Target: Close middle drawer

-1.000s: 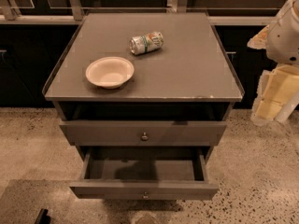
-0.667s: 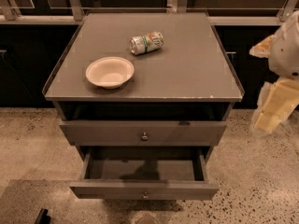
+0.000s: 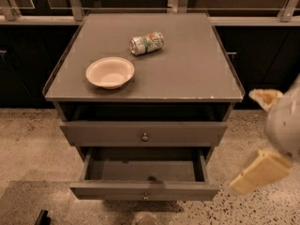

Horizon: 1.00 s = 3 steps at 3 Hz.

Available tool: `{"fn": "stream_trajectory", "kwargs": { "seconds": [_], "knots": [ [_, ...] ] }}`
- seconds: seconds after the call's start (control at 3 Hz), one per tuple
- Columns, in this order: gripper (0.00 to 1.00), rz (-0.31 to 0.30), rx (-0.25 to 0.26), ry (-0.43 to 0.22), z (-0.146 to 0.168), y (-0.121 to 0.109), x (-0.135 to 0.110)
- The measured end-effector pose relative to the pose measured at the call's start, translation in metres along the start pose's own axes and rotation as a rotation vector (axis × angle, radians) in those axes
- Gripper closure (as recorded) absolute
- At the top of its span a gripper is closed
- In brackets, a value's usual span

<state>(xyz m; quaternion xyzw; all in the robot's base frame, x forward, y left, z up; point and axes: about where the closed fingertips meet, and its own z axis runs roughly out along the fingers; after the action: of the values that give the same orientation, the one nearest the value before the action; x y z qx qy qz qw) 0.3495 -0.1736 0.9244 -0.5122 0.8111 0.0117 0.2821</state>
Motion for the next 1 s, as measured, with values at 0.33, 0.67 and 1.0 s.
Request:
{"fn": "stream_trajectory", "kwargs": {
  "seconds": [0.33,0.67,1.0],
  "knots": [
    [0.00,0.123,-0.028,-0.092,0.050,0.035,0.022],
    [0.00,0.324,-0.163,-0.188,0.151,0.083,0.059],
    [0.00,0.397,-0.210,-0.179,0.190,0.105,0.088]
  ]
}}
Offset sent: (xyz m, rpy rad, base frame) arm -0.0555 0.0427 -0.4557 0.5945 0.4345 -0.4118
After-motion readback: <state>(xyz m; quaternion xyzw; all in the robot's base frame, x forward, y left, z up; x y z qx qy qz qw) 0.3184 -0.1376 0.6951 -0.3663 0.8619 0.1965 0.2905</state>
